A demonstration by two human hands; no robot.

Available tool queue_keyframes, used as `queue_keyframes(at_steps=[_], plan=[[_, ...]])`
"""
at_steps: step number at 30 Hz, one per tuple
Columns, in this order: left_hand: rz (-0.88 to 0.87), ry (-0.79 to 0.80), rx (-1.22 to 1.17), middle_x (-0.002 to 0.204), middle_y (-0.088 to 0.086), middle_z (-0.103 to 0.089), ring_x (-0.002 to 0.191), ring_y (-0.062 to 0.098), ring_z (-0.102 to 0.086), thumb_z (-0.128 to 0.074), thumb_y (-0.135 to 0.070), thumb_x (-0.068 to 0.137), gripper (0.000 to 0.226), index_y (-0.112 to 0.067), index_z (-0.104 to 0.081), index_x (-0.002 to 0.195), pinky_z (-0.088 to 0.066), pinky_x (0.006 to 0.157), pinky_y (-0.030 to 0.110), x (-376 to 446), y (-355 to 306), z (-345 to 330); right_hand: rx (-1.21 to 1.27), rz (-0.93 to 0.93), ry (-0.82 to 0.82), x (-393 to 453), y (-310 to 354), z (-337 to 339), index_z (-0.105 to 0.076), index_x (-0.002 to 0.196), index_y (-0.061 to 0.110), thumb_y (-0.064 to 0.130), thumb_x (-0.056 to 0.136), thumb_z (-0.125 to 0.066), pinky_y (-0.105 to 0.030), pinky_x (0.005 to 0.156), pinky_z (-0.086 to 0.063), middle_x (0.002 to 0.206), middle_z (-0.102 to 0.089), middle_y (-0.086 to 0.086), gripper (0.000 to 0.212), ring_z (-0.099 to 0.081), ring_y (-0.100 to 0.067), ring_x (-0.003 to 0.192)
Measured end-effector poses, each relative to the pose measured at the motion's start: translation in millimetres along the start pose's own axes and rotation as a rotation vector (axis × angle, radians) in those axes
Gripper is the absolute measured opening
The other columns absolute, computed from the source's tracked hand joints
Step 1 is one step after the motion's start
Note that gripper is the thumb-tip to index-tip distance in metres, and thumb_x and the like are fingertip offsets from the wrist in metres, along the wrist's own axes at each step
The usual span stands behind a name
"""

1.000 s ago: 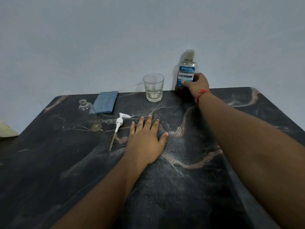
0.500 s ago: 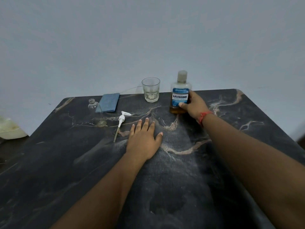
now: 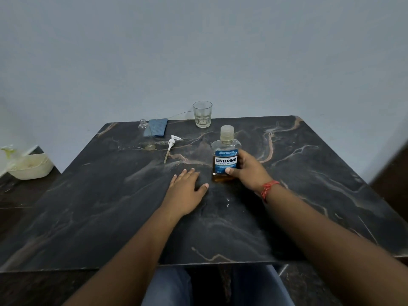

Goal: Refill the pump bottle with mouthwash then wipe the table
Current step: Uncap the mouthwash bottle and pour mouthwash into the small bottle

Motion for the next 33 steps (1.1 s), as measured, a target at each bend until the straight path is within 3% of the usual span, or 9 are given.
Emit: queue_keyframes(at_steps=[2, 5, 9, 13, 18, 22, 26, 29, 33], plan=[[0.016, -0.016, -0.154, 0.163, 0.003, -0.035, 0.152, 0.02, -0.025, -0.053, -0.047, 0.1, 0.062, -0.023, -0.036, 0.155, -0.012, 0.123, 0.038, -8.2, -1.9, 6.1, -0.002, 0.0, 0.01, -7.1, 3.9, -7.7, -0.056, 0.119, 0.033, -0.002, 0.082, -0.071, -0.04, 0.105, -0.047, 0.117, -0.069, 0.005, 0.053, -0.063, -0.009, 0.112], [0.036, -0.064, -0.409, 0.156, 0.0, -0.046, 0.142, 0.018, -0.041, -0.064, -0.041, 0.097, 0.063, -0.026, -0.039, 0.152, -0.034, 0.107, 0.028, -11.1, -6.6, 16.3, 0.002, 0.002, -0.001, -12.5, 8.6, -14.6, -0.055, 0.119, 0.034, -0.002, 0.082, -0.07, -0.04, 0.104, -0.048, 0.116, -0.069, 0.006, 0.053, -0.064, -0.008, 0.111], [-0.021, -0.08, -0.647, 0.154, -0.002, -0.048, 0.14, 0.009, -0.043, -0.07, -0.023, 0.095, 0.066, -0.018, -0.039, 0.152, -0.035, 0.118, 0.033, -4.3, -21.5, 23.9, -0.013, 0.011, -0.013, -14.7, 12.0, -20.2, -0.055, 0.118, 0.033, -0.002, 0.081, -0.071, -0.039, 0.103, -0.048, 0.115, -0.068, 0.007, 0.053, -0.064, -0.007, 0.109], [-0.017, -0.097, -0.838, 0.145, -0.003, -0.055, 0.132, 0.008, -0.052, -0.073, -0.016, 0.092, 0.063, -0.02, -0.044, 0.148, -0.045, 0.108, 0.029, 7.4, -32.6, 28.0, 0.095, -0.048, 0.071, -18.4, 16.7, -16.4, -0.054, 0.117, 0.025, -0.015, 0.08, -0.06, -0.04, 0.102, -0.049, 0.121, -0.065, 0.001, 0.055, -0.06, -0.015, 0.117], [-0.012, -0.119, -0.859, 0.129, -0.017, -0.06, 0.121, 0.004, -0.056, -0.076, -0.029, 0.089, 0.063, -0.029, -0.046, 0.144, -0.048, 0.089, 0.021, 16.2, -43.7, 31.1, 0.145, 0.191, -0.222, -19.7, 60.0, 8.9, -0.058, 0.116, 0.019, 0.0, 0.085, -0.06, -0.031, 0.098, -0.05, 0.118, -0.063, 0.004, 0.036, -0.059, -0.01, 0.114], [-0.069, -0.136, -0.901, 0.136, -0.01, -0.06, 0.125, 0.008, -0.056, -0.076, -0.023, 0.089, 0.049, -0.041, -0.051, 0.127, -0.05, 0.106, 0.04, 22.8, -49.7, 37.7, -0.363, 0.372, -0.26, -9.1, 101.0, 7.0, -0.061, 0.113, 0.024, 0.039, 0.092, -0.059, -0.014, 0.081, -0.044, 0.105, -0.059, 0.01, 0.026, -0.056, -0.001, 0.096], [-0.087, -0.128, -0.869, 0.152, -0.004, -0.049, 0.134, 0.003, -0.039, -0.077, -0.021, 0.088, 0.062, -0.036, -0.048, 0.14, -0.04, 0.113, 0.039, 24.6, -49.4, 39.2, -0.892, 0.447, -0.168, 0.0, 117.9, -1.2, -0.063, 0.106, 0.022, 0.052, 0.09, -0.054, -0.031, 0.076, -0.042, 0.095, -0.057, 0.006, 0.035, -0.052, -0.013, 0.091], [-0.082, -0.152, -0.825, 0.153, -0.005, -0.048, 0.131, 0.001, -0.04, -0.076, -0.022, 0.088, 0.064, -0.04, -0.047, 0.142, -0.04, 0.112, 0.037, 23.9, -48.4, 38.3, -1.034, 0.442, -0.165, 1.6, 123.9, -1.7, -0.063, 0.102, 0.019, 0.057, 0.089, -0.052, -0.04, 0.078, -0.048, 0.094, -0.06, 0.002, 0.041, -0.056, -0.018, 0.087], [-0.081, -0.179, -0.803, 0.15, -0.006, -0.051, 0.126, 0.0, -0.042, -0.074, -0.023, 0.091, 0.061, -0.04, -0.047, 0.142, -0.04, 0.097, 0.022, 22.2, -49.8, 36.8, -1.056, 0.445, -0.103, 3.9, 130.8, -2.5, -0.063, 0.098, 0.015, 0.05, 0.09, -0.054, -0.036, 0.069, -0.046, 0.091, -0.062, -0.002, 0.038, -0.059, -0.021, 0.083]])
Point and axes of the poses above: each hand's wrist, its own x-axis towards the middle knuckle, its own z-axis out of the back of the hand, y = z × x, the point moved 3 cm from there along x, towards the middle knuckle
